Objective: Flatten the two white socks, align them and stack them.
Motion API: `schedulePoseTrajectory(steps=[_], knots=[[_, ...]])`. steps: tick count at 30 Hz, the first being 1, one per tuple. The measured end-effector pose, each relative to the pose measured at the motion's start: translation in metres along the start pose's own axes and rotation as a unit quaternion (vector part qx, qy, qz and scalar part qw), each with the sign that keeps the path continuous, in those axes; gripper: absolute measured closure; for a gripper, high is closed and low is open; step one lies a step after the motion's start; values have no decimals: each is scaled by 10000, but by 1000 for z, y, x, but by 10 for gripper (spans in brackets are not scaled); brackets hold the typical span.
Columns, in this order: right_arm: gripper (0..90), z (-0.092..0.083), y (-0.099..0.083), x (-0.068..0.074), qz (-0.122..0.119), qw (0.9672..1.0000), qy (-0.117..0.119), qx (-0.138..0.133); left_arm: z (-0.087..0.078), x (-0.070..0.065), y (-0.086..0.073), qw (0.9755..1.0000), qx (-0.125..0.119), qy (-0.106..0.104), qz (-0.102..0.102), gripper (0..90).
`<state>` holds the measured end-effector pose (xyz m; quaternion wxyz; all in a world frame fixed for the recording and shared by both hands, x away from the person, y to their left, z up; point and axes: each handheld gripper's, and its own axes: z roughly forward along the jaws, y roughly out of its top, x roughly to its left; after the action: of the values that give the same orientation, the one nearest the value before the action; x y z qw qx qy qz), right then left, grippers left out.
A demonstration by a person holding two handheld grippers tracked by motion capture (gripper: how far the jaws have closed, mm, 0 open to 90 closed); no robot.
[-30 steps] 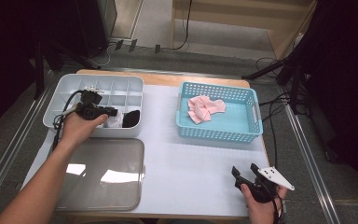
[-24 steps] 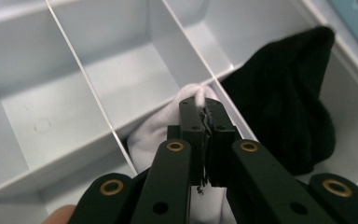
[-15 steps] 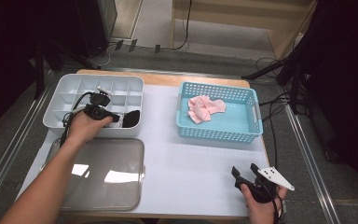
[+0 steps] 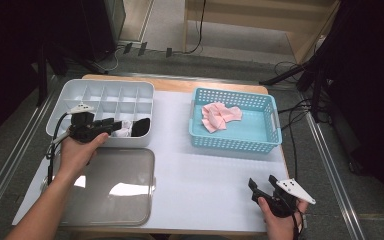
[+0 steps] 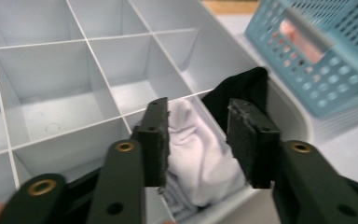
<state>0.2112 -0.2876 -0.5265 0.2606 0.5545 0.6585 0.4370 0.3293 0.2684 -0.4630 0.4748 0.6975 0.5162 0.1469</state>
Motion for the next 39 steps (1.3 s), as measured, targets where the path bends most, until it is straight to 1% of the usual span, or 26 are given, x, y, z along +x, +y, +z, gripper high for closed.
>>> schedulePoseTrajectory(steps=[1,2,4,6,9,10,12,13,14,16,17,19,21,23,25,28,31,33,36,39], knots=[[226,0,0,0,0,10000,-2,-2,-4,-3,-3,9999,-129,-1,44,529],[226,0,0,0,3,10000,-2,-1,-8,-5,-6,9998,-182,-13,69,507],[226,0,0,0,7,10000,14,-8,-14,-9,-9,9998,-211,24,68,407],[226,0,0,0,9,10000,18,-6,-22,-14,-14,9994,-337,33,50,373],[226,0,0,0,-2,10000,16,-2,-27,-21,-20,9990,-388,207,88,206],[225,0,0,0,7,10000,18,-6,-29,-24,-24,9990,-415,180,68,152],[223,0,0,0,12,10000,24,-15,-33,-28,-30,9986,-491,134,116,118],[223,-1,0,0,12,10000,22,-18,-35,-30,-32,9985,-506,142,141,86],[222,-1,0,0,2,10000,18,-19,-37,-31,-34,9985,-516,114,167,67],[221,0,0,0,-2,10000,9,-15,-40,-33,-38,9986,-497,55,168,0],[221,0,0,0,-2,10000,10,-15,-42,-33,-40,9985,-509,40,193,0],[220,-1,0,0,9,10000,7,-15,-46,-35,-44,9984,-533,33,172,0],[219,-1,0,0,11,10000,11,-24,-50,-36,-48,9984,-536,65,141,0],[218,-1,0,0,8,10000,6,-19,-53,-38,-54,9980,-586,116,192,0],[218,0,0,0,5,10000,0,-16,-57,-40,-62,9975,-636,188,258,0],[218,0,0,0,10,10000,-18,-16,-62,-42,-77,9969,-711,256,229,0],[218,0,0,0,6,10000,-22,-11,-64,-43,-89,9961,-776,349,241,0],[218,0,0,1,-16,10000,-24,6,-64,-42,-98,9952,-832,430,296,0],[218,0,0,1,-49,10000,-32,12,-62,-43,-104,9946,-765,564,407,0],[218,0,0,1,-62,10000,-35,-1,-59,-43,-110,9937,-787,653,451,0]])
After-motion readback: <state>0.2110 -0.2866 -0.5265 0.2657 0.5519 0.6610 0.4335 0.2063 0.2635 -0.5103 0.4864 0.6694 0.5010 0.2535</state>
